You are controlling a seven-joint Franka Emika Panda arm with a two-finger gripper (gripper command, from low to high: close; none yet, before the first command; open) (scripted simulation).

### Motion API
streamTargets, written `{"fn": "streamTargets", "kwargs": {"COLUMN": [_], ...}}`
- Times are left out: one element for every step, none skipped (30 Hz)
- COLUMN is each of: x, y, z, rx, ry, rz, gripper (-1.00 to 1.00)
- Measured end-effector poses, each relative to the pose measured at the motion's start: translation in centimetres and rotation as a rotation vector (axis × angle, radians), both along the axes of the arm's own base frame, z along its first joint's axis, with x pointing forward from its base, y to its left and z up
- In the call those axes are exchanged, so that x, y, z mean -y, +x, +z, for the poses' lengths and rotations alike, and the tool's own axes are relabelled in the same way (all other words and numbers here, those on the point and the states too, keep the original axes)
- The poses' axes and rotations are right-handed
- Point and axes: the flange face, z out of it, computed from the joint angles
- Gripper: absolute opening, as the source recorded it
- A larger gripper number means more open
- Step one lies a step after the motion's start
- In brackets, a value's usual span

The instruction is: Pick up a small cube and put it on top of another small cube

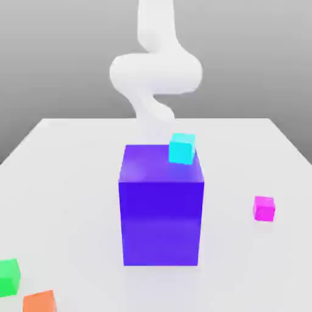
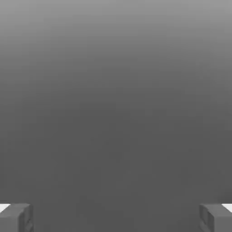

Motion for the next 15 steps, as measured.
{"fn": "streamTargets", "kwargs": {"x": [-1.0, -2.1, -3.1, -4.3, -5.4, -6.6, -7.8, -9.0, -10.2, -11.4, -12.6, -13.8, -15.0, -16.1, -17.2], "y": [0.8, 1.6, 2.2, 2.7, 3.1, 3.5, 3.7, 3.9, 4.0, 3.9, 3.8, 3.6, 3.3, 2.9, 2.5], "z": [-1.5, -3.0, -4.5, -6.0, -7.5, -9.0, -10.6, -12.1, -13.6, -15.2, -16.7, -18.2, -19.8, -21.3, -22.8], "rx": [-0.023, -0.045, -0.067, -0.088, -0.108, -0.129, -0.149, -0.170, -0.189, -0.209, -0.228, -0.248, -0.267, -0.286, -0.304], "ry": [-0.004, -0.008, -0.013, -0.019, -0.026, -0.033, -0.041, -0.050, -0.059, -0.069, -0.080, -0.092, -0.104, -0.117, -0.131], "rz": [0.041, 0.080, 0.119, 0.157, 0.195, 0.233, 0.270, 0.308, 0.345, 0.383, 0.420, 0.457, 0.494, 0.531, 0.568], "gripper": [0.00, 0.00, 0.00, 0.00, 0.00, 0.00, 0.00, 0.00, 0.00, 0.00, 0.00, 0.00, 0.00, 0.00, 0.00]}}
